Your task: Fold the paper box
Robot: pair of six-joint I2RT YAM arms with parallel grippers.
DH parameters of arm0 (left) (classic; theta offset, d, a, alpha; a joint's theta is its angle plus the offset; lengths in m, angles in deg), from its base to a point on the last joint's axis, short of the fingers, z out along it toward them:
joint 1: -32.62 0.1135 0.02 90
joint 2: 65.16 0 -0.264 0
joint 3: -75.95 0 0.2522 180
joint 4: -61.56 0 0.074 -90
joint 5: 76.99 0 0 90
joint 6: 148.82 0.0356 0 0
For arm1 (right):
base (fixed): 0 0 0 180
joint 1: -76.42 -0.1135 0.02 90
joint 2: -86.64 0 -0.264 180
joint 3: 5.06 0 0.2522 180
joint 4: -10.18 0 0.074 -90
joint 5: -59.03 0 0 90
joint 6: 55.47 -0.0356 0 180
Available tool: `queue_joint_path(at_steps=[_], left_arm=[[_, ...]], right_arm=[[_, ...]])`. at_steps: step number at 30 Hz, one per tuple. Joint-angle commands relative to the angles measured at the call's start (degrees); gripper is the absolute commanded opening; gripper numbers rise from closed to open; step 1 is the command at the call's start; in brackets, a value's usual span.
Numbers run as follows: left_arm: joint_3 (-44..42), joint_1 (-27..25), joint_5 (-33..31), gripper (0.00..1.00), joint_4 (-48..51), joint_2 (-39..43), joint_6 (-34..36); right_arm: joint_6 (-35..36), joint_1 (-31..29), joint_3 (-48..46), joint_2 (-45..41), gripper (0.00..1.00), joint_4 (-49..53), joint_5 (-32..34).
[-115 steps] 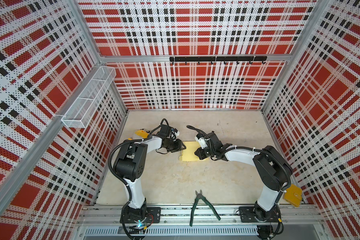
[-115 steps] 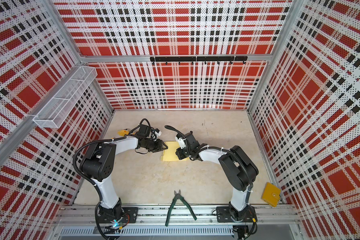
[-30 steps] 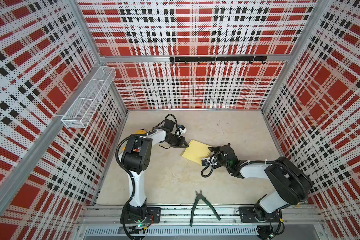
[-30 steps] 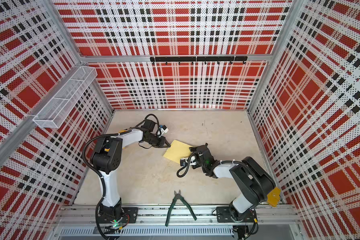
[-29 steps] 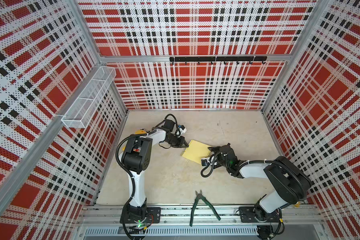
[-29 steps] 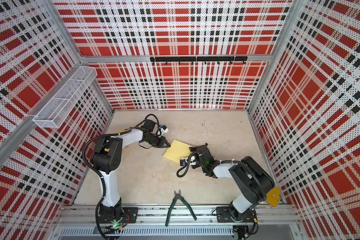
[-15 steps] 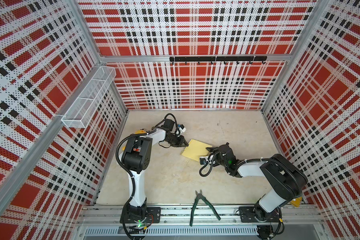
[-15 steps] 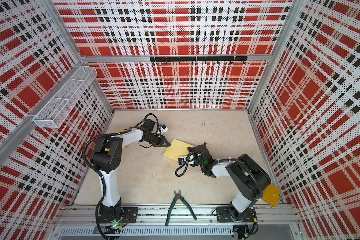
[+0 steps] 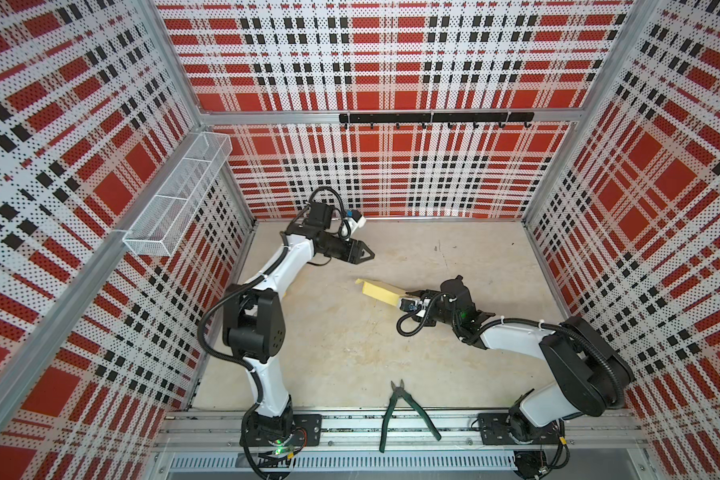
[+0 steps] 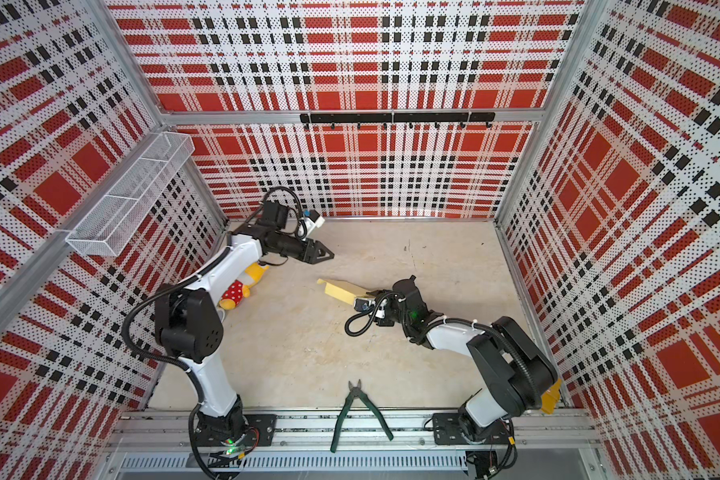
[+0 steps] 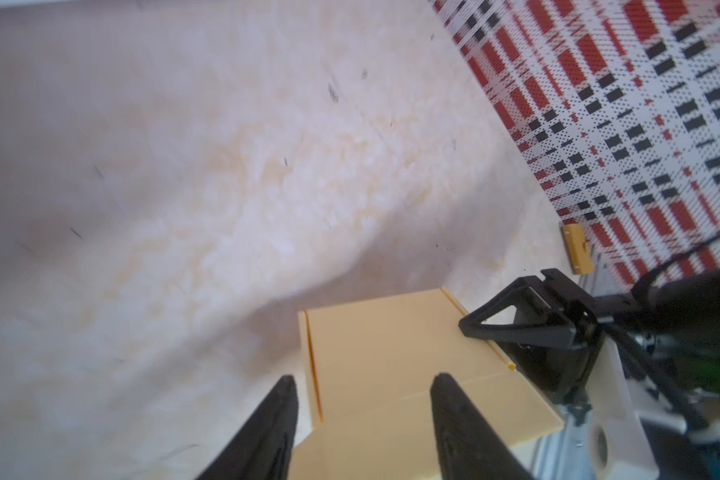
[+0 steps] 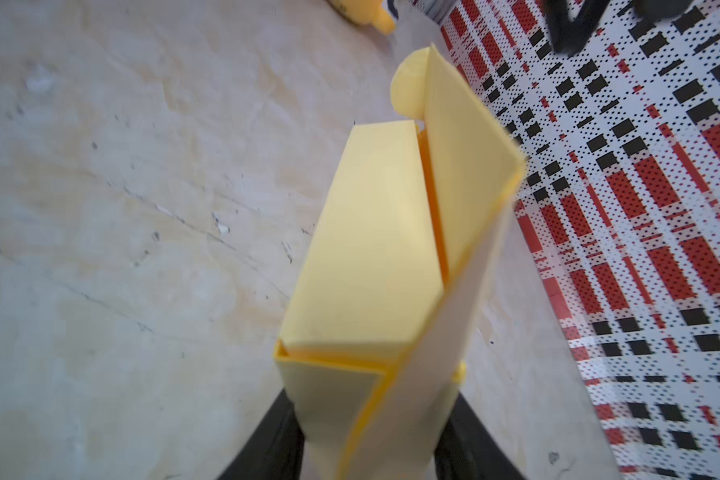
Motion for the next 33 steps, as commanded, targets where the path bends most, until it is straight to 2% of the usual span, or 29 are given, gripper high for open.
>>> queue_joint_path(at_steps=[1,4,9,15,22,24,33], left_arm=[[1.4,0.0,5.5,0.69,7.9,5.7,21.2],[2.1,-1.1,6.4,0.76,13.2,6.7,33.2],[5.1,-3.0,3.1,0.78,23.3,3.9,45.3],[4.5,-4.3,-3.4,0.86,29.8,2.4,56.6],[2.6,-4.9,-7.8,0.9,31.8,0.7,63.9],[1.6,-6.8,-8.3,0.9,32.0,0.3,65.6],[0.5,-7.8,-11.9,0.91,30.4,-4.0,68.1]], right_arm=[[-12.1,0.9,1.7,-0.6,0.45,-0.3,-11.2],[-17.4,1.5,1.5,0.9,0.43,-3.2,-15.4],[-26.3,2.6,-0.3,4.3,0.41,-12.4,-21.0],[-29.5,2.6,-1.1,7.3,0.41,-16.7,-23.9],[-29.5,2.5,-0.4,9.2,0.41,-16.9,-24.9],[-29.2,2.5,-0.3,9.4,0.41,-16.6,-25.1],[-28.0,2.6,0.9,10.3,0.41,-15.2,-25.7]])
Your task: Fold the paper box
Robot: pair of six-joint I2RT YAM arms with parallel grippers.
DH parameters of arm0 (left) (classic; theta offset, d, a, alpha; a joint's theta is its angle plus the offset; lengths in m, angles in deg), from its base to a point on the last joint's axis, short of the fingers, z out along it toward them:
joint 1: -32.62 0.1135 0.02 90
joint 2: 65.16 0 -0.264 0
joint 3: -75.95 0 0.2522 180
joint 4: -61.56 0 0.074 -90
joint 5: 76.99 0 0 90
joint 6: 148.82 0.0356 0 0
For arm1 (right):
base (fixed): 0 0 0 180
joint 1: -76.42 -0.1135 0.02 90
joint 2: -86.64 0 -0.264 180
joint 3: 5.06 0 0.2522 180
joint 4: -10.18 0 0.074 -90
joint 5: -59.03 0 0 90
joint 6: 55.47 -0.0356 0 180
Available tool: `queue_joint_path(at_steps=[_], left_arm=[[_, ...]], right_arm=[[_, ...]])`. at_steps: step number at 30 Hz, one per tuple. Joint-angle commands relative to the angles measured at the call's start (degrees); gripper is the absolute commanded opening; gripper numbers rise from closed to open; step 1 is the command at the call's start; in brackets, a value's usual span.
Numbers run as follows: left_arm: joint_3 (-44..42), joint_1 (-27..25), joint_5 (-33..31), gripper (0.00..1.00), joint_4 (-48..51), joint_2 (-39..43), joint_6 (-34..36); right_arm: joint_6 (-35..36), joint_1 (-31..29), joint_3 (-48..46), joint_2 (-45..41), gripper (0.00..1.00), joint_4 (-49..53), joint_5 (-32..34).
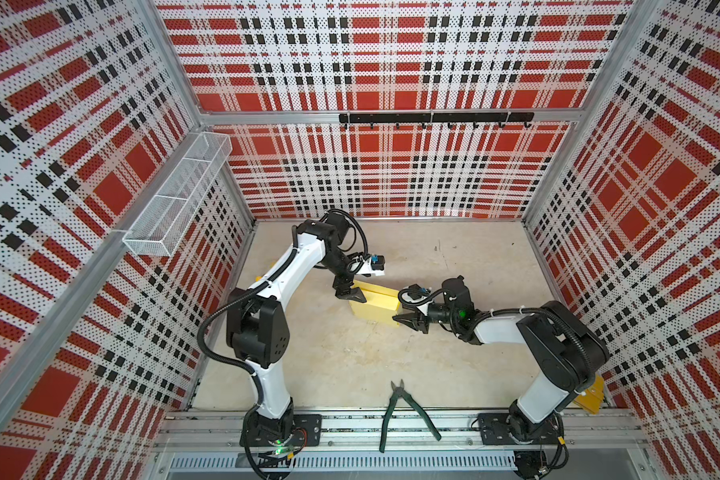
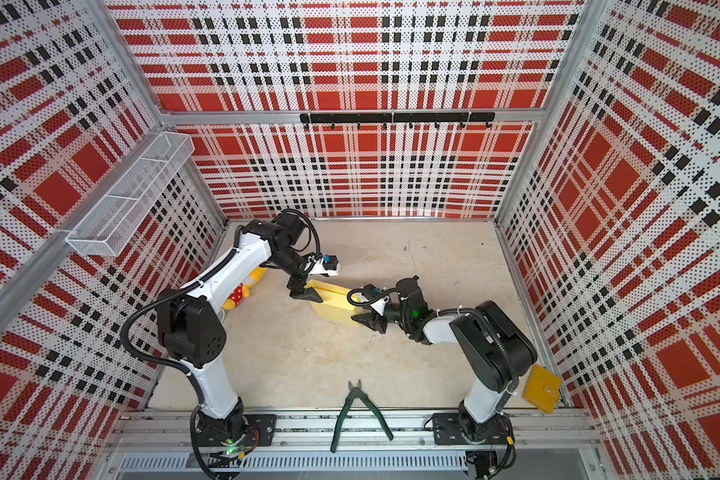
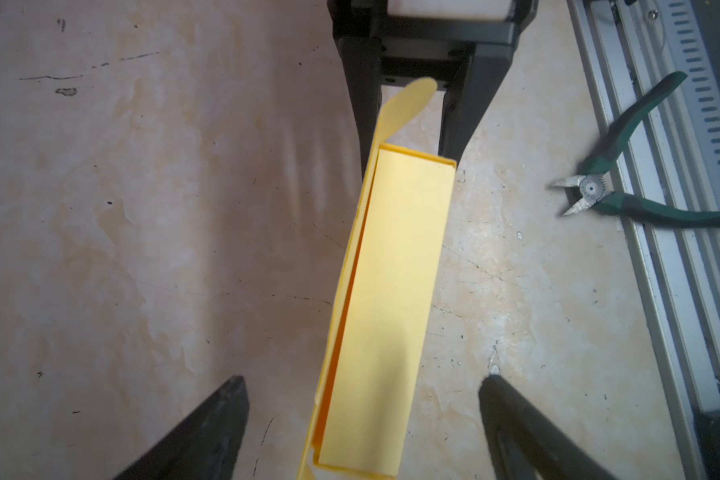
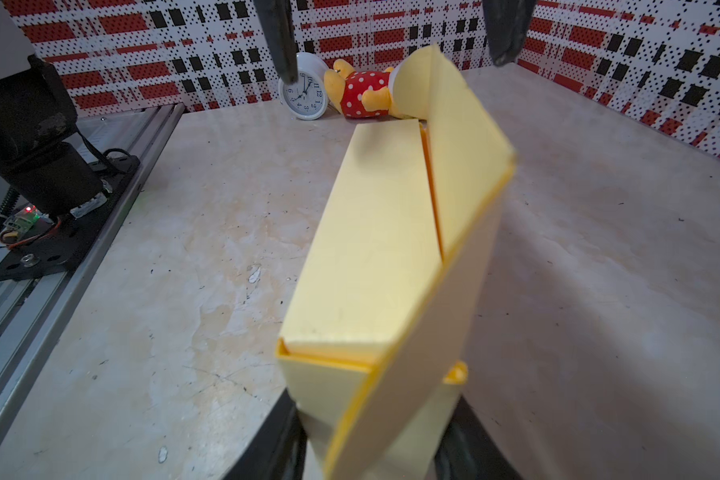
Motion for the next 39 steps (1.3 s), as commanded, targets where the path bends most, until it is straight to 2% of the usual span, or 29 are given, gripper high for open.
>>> queue_joint_path(at_steps=[1,4,8,13,27,33,39], left_arm=[[-1.5,-0.4,-1.2,0.9,0.3,-0.8,4.0],[-4.3,-0.9,-1.7,0.88,-1.4,-0.7,4.4],[-7.7,-1.2,-2.3,0.78,-5.2,-0.3,4.5],[-10.5,-1.2,-1.3,0.7,-8.4,1.0,4.4],[-11.2,-1.1,-0.8,0.41,-9.0,2.4,2.8],[-10.8,-1.1,-2.3,0.4,-9.2,2.4,2.4],[-10.9,-1.1,-3.5,0.4,-11.1,2.3,0.4]], right_arm=[[0.9,0.1,1.5,0.8,0.41,-2.4,-1.8],[0.9,0.1,1.7,1.2,0.41,-2.4,-1.9],[0.5,0.1,2.1,1.5,0.41,-2.7,-2.5],[0.7,0.1,2.5,1.8,0.41,-2.7,-2.5],[1.0,0.1,3.0,2.6,0.43,-1.2,-1.8],[2.1,0.1,1.7,-0.5,0.61,1.9,1.2],[3.1,0.1,-3.0,-7.6,0.73,4.1,5.9]])
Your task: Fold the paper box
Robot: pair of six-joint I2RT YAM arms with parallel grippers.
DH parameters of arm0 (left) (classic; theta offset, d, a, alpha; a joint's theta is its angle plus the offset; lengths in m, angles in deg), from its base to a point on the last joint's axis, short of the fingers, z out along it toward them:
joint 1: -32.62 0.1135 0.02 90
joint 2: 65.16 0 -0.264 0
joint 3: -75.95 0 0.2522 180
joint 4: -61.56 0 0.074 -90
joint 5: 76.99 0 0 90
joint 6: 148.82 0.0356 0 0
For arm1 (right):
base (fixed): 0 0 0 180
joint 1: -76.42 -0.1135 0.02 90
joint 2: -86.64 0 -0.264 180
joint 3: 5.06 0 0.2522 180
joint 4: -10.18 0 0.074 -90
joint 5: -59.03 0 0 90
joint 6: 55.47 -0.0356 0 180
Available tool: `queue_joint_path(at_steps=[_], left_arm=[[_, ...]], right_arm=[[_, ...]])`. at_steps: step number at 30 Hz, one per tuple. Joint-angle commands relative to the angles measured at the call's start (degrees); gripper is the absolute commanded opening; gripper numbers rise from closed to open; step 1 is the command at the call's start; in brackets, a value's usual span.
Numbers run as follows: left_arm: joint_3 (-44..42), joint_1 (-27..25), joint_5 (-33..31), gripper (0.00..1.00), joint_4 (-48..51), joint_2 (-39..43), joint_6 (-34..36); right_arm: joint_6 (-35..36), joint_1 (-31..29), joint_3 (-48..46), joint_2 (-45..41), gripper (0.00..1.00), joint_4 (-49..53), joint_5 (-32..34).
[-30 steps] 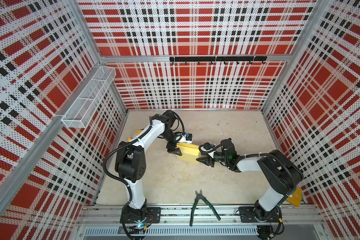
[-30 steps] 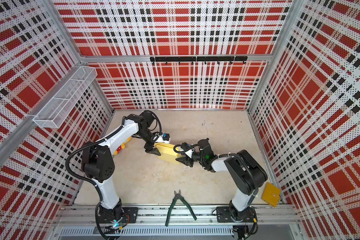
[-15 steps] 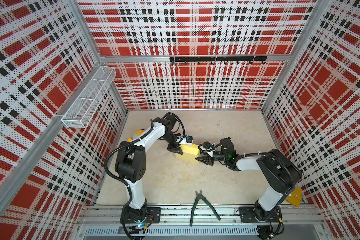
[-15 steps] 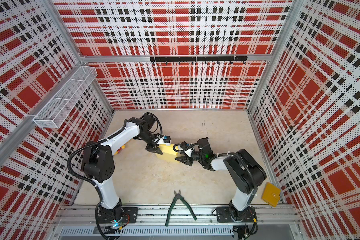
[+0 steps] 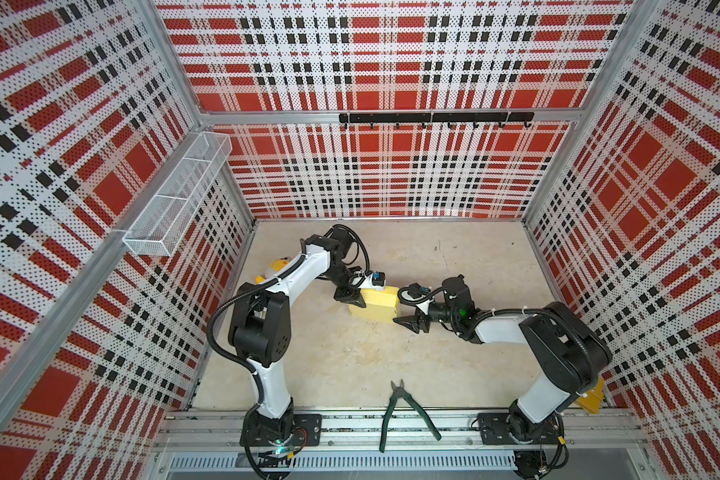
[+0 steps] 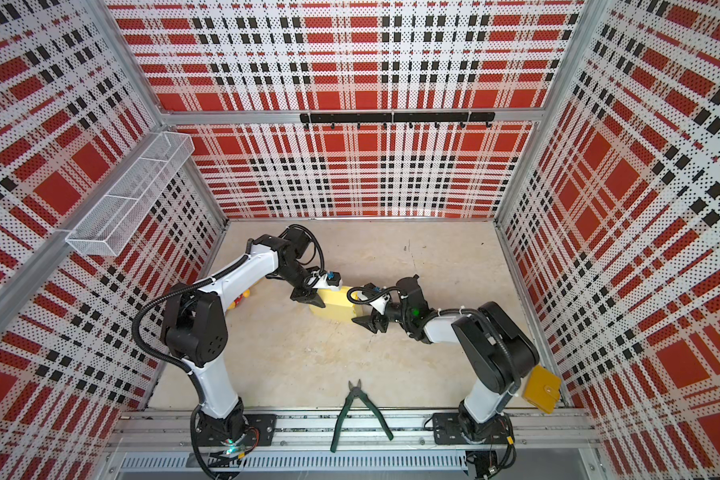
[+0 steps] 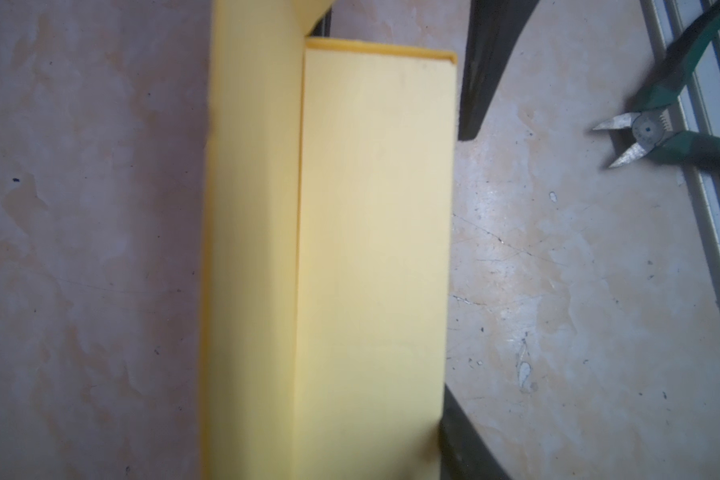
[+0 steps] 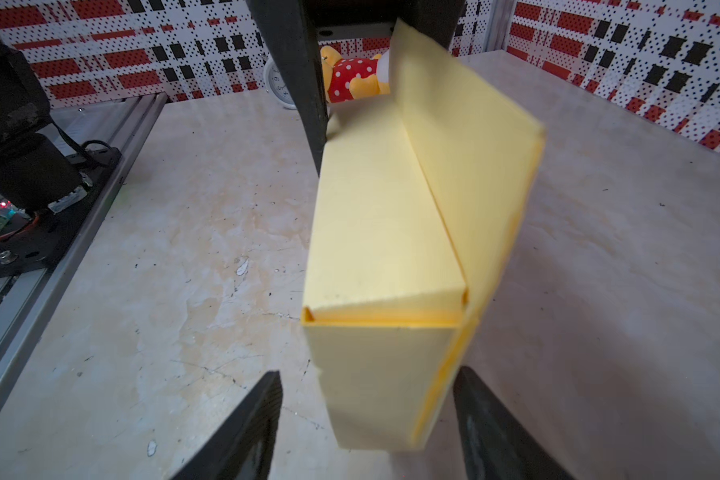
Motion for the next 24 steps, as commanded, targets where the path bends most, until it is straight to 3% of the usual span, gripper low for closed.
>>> queue_joint_path(at_steps=[1,6,13,17,24], left_arm=[[0.0,-0.2,-0.7,0.4,-1.5,1.8,-0.3],[0.2,-1.0,-2.8,0.4,-5.2,1.4,-4.9],[0.9,-1.9,-5.1,0.39,-10.6,0.1,-14.8],[0.6,-3.0,-6.7,0.39,-12.5,-0.3,-18.3],[0.8,-4.8,-10.6,0.4,-14.2,-2.6,-21.2]], right_arm=[[1.7,0.0,-2.7,-5.5,0.74,1.1,3.7],[0.8,0.5,-5.7,-15.7,0.75,7.0,11.5],[-6.2,0.6,4.6,-26.5,0.65,30.8,23.0],[-14.4,0.7,14.3,-23.6,0.54,39.9,28.8],[-17.8,0.4,30.7,-10.8,0.47,52.8,30.0]])
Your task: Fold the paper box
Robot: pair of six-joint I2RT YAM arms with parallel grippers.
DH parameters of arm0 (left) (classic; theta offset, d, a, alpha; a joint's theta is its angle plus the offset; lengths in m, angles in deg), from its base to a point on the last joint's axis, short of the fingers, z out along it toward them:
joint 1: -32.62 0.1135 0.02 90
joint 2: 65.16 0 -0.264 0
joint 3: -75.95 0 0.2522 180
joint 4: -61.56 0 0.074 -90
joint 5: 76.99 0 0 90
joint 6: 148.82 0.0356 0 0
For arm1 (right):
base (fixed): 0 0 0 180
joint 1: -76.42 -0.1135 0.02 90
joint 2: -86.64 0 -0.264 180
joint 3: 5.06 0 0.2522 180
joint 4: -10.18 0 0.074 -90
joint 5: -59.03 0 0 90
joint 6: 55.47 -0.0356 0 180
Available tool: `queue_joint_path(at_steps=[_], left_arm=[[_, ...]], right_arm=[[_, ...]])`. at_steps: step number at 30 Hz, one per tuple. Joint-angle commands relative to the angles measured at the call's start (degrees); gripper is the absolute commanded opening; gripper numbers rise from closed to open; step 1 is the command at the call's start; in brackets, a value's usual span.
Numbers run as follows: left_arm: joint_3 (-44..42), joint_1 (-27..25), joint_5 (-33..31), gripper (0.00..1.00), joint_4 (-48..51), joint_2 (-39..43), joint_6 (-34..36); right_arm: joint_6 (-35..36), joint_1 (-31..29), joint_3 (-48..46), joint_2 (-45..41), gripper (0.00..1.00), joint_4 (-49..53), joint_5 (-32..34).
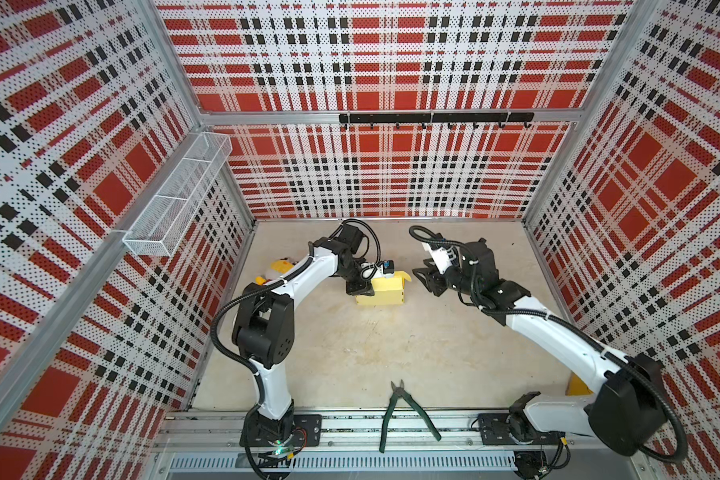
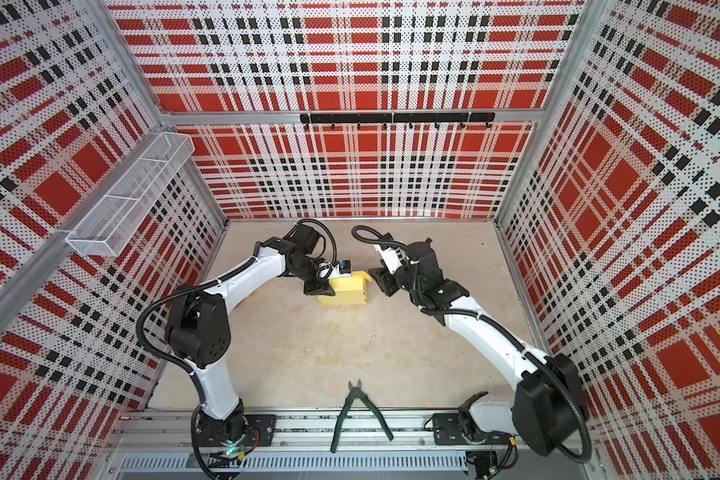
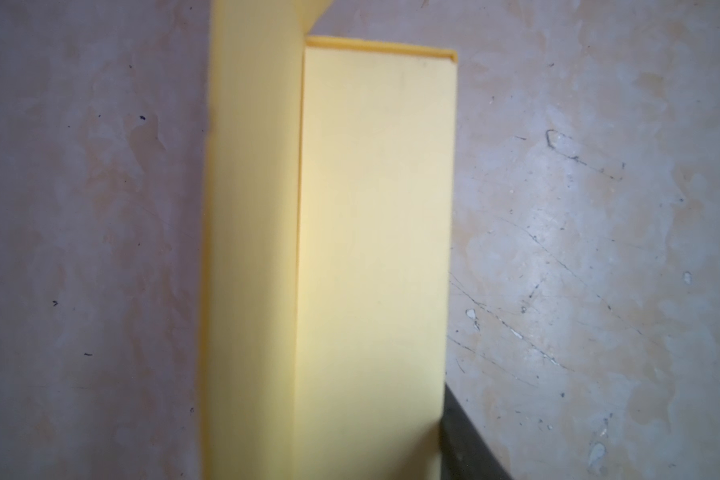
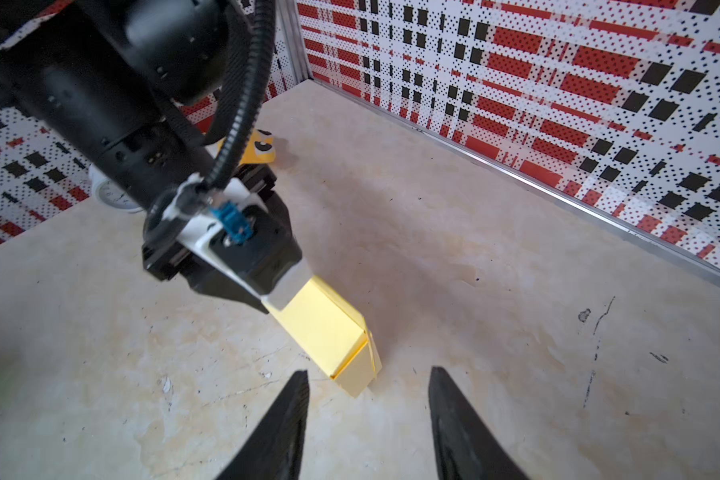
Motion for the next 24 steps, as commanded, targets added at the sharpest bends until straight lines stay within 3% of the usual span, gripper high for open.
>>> queue_joint_path(at_steps=[1,8,24], left_arm=[[0.8,-1.1,-1.5,0.4,-1.2,-2.0,-2.0],[1.5,-1.8,-1.4,0.4,-1.2,-3.9,-5.7],[3.2,-2.2,-1.7,0.42,-0.7,-6.1,-7.2]], right_arm=[[-2.9,-0.1,6.0,5.8,0.46,10.5,2.4],[-4.1,-0.1,15.2,14.6,0.4,19.4,-0.7],[-3.0,0.4,22.8,22.8,0.37,25.2,0.7]])
